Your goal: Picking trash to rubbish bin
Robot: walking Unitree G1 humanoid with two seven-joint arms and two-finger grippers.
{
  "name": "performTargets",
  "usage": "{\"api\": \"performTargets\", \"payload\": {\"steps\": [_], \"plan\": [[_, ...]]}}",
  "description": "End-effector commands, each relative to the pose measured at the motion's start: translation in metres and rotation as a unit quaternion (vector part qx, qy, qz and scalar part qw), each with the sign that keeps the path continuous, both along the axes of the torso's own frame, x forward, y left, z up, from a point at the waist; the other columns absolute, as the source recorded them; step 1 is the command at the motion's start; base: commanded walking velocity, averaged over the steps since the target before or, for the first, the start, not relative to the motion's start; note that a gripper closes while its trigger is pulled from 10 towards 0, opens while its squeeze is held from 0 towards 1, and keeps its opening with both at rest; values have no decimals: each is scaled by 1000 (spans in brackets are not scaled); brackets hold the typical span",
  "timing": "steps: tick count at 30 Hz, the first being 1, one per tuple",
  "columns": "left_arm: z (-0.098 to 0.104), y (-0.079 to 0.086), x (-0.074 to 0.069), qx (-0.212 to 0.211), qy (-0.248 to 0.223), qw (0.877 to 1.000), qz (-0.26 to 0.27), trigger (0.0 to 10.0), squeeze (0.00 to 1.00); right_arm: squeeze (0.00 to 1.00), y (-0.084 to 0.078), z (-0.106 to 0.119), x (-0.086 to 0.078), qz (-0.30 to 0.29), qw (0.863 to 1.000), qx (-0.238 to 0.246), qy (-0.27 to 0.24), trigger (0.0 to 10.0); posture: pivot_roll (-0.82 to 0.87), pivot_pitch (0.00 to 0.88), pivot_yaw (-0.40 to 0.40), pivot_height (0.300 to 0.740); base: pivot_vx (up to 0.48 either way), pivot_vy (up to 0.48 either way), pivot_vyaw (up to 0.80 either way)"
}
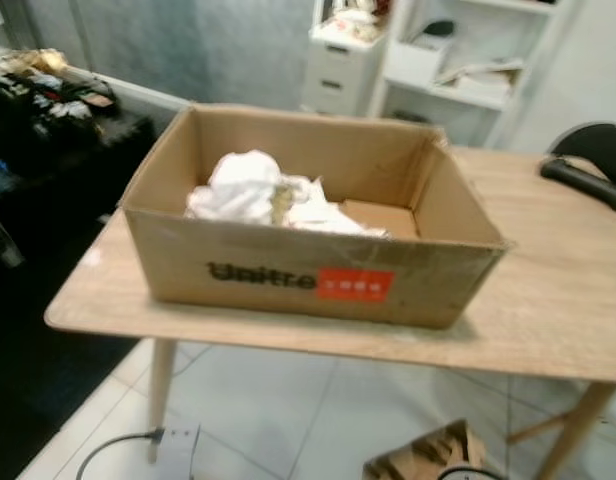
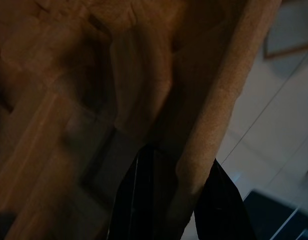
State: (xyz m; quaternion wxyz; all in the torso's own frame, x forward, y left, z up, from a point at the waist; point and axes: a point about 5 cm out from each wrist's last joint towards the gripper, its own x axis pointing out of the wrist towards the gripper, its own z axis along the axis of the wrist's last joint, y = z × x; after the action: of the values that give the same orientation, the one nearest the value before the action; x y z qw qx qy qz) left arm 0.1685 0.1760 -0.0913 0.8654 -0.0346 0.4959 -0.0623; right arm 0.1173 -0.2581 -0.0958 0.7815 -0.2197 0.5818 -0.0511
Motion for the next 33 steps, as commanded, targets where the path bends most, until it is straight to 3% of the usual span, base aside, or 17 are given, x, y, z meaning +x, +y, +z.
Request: {"api": "performTargets", "payload": {"steps": [1,17,22,26,29,33], "plan": [[-1,2,-2,4,4,1000,3,10000,0,0,-1,-1,-4,-14,1000,5,3,10000,-65,51,-8,740,0,0,-738],[0,4,0,13,0,1000,9,10000,0,0,-11,1,-10,-56,998,2,-8,10000,-67,53,-10,740,0,0,-736],[2,15,2,33,-4,999,25,10000,0,0,-30,6,-16,-111,993,-16,-22,10000,-70,47,-11,740,0,0,-131],[5,29,5,47,-12,997,57,10000,0,0,-55,15,-25,-173,983,-42,-38,10000,-74,47,-13,740,0,0,0],[6,32,6,49,-15,997,63,10000,0,0,-61,17,-27,-181,981,-49,-41,10000,-75,47,-14,740,0,0,0],[10,48,8,70,-23,991,108,10000,0,0,-92,32,-34,-240,965,-88,-64,10000,-80,48,-17,740,0,0,0]]}}
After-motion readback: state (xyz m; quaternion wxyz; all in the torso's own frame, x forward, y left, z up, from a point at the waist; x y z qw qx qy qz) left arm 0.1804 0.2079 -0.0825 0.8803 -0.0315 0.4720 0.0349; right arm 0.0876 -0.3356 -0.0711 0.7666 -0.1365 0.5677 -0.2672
